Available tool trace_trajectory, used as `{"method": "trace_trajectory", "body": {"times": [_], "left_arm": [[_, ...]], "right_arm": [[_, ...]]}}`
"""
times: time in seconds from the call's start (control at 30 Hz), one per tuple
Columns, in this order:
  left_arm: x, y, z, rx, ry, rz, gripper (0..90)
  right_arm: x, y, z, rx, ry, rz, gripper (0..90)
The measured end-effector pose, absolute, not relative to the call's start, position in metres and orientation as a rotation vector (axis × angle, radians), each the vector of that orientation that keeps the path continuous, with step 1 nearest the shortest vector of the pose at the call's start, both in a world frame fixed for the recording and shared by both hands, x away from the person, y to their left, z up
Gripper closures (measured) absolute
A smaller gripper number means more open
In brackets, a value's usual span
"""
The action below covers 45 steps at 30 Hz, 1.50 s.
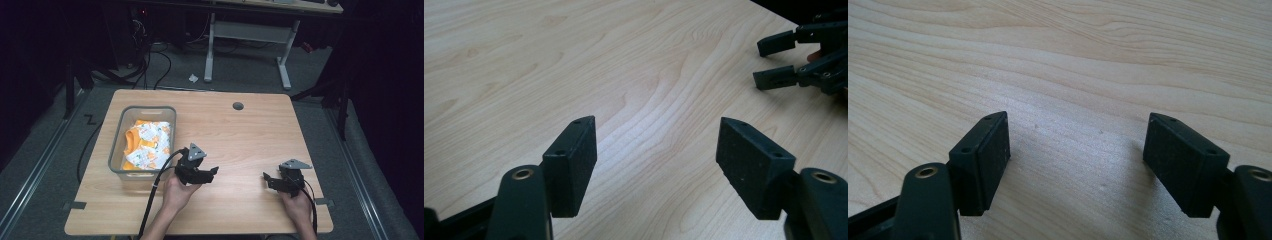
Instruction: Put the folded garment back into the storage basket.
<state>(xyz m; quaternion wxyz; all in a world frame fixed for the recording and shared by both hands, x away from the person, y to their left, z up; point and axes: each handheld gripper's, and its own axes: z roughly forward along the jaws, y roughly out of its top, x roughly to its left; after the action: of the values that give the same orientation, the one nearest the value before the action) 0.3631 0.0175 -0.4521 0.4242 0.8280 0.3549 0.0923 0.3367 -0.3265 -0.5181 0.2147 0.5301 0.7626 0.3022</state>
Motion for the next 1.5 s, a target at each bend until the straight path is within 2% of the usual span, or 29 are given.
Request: {"method": "trace_trajectory", "body": {"times": [0.57, 1.17, 1.33, 1.5], "left_arm": [[0.359, 0.008, -0.481, 2.118, 0.917, 0.216, 33.7], [0.356, 0.002, -0.508, 2.134, 0.997, 0.317, 34.3], [0.352, -0.002, -0.516, 2.187, 0.987, 0.379, 33.8], [0.348, 0.000, -0.524, 2.134, 1.001, 0.376, 31.5]], "right_arm": [[0.337, -0.327, -0.518, 1.471, 2.114, 0.838, 27.0], [0.337, -0.327, -0.518, 1.471, 2.115, 0.838, 27.0], [0.337, -0.327, -0.518, 1.470, 2.115, 0.838, 27.0], [0.337, -0.327, -0.518, 1.469, 2.115, 0.838, 27.0]]}}
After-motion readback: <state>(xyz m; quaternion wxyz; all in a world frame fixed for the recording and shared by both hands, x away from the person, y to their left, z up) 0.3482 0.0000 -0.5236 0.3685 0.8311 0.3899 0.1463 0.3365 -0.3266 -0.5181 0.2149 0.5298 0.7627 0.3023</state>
